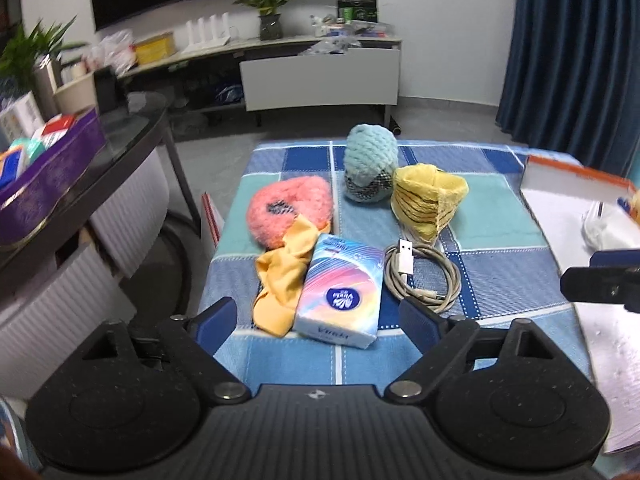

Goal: Organize soft objects
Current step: 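Grasp the Vinda tissue pack with the left tool while the right tool approaches the yellow cloth, then grasp the yellow striped cloth with the right tool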

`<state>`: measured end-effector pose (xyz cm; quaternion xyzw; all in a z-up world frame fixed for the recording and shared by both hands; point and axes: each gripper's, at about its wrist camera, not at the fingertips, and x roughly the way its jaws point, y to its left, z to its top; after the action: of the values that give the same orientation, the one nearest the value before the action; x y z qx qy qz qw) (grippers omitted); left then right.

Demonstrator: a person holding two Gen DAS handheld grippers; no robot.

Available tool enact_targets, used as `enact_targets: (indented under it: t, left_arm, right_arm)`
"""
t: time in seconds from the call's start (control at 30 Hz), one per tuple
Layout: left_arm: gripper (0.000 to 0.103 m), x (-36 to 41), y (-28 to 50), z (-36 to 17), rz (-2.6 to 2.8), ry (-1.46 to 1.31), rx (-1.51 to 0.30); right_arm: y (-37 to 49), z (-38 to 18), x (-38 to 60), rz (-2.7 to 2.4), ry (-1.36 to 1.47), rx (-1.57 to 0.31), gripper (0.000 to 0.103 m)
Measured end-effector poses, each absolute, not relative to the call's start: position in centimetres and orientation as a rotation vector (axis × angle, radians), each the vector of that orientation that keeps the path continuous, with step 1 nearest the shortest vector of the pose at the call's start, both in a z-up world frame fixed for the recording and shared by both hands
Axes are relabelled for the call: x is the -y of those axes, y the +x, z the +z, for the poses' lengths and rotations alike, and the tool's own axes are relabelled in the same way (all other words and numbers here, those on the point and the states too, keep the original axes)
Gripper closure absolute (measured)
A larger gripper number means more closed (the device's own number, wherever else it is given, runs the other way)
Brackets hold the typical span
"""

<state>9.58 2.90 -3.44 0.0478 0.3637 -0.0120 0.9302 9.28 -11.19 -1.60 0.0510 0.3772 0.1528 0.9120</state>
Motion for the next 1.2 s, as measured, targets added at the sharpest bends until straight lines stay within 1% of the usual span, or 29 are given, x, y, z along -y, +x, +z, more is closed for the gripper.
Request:
enact_targets:
  t: [0.1, 0.13, 0.17, 0.3, 0.37, 0.4, 0.47, 0.57, 0.77, 0.8, 0.87, 0.9, 1.0, 1.2]
  left_arm:
    - [0.017, -2.5, 10.4, -4.2, -0.042, 0.122, -0.755]
    - [0.021, -2.4, 10.7, -4.4, -0.047, 0.131, -0.762]
    - [0.023, -2.3, 10.9, -4.7, -0.046, 0.146, -0.766]
    - [0.027, -2.4, 11.7, -5.5, -0.054, 0.171, -0.769]
    - [0.032, -2.3, 12.2, -5.8, -0.067, 0.171, -0.777]
    - [0.033, -2.2, 12.4, -5.9, -0.065, 0.182, -0.779]
    - [0.041, -2.2, 12.7, -6.1, -0.065, 0.195, -0.777]
    - [0.049, -2.1, 12.7, -6.1, -0.078, 0.183, -0.772]
    - [0.05, -3.4, 11.6, -4.8, -0.109, 0.027, -0.75]
    - [0.05, -3.6, 11.2, -4.5, -0.102, 0.011, -0.743]
    - [0.05, -4.1, 10.4, -3.8, -0.098, -0.018, -0.726]
    - [0.05, -4.2, 10.1, -3.5, -0.097, -0.03, -0.719]
    - [0.05, -4.2, 9.3, -3.0, -0.097, -0.044, -0.702]
    - [0.05, -4.0, 9.4, -2.7, -0.093, -0.086, -0.693]
  right_arm:
    - [9.6, -1.9, 11.2, 0.311, 0.107, -0.784, 0.046]
    - [9.8, -2.1, 11.2, 0.31, 0.106, -0.787, 0.046]
    - [9.9, -2.2, 11.2, 0.31, 0.107, -0.79, 0.046]
    - [10.5, -2.6, 11.4, 0.301, 0.113, -0.8, 0.046]
    - [11.0, -2.9, 11.5, 0.296, 0.123, -0.807, 0.046]
    - [11.2, -3.0, 11.6, 0.297, 0.129, -0.81, 0.046]
    - [11.6, -3.1, 11.5, 0.299, 0.133, -0.813, 0.047]
    - [12.2, -3.4, 11.4, 0.296, 0.127, -0.82, 0.045]
    - [13.5, -3.5, 11.4, 0.303, 0.145, -0.821, 0.036]
    - [13.9, -3.5, 11.4, 0.301, 0.155, -0.821, 0.032]
    - [14.7, -3.5, 11.3, 0.314, 0.187, -0.819, 0.028]
    - [15.2, -3.5, 11.3, 0.322, 0.207, -0.82, 0.025]
    - [17.2, -3.6, 10.5, 0.34, 0.253, -0.831, 0.022]
    - [20.7, -4.0, 7.2, 0.326, 0.206, -0.83, 0.021]
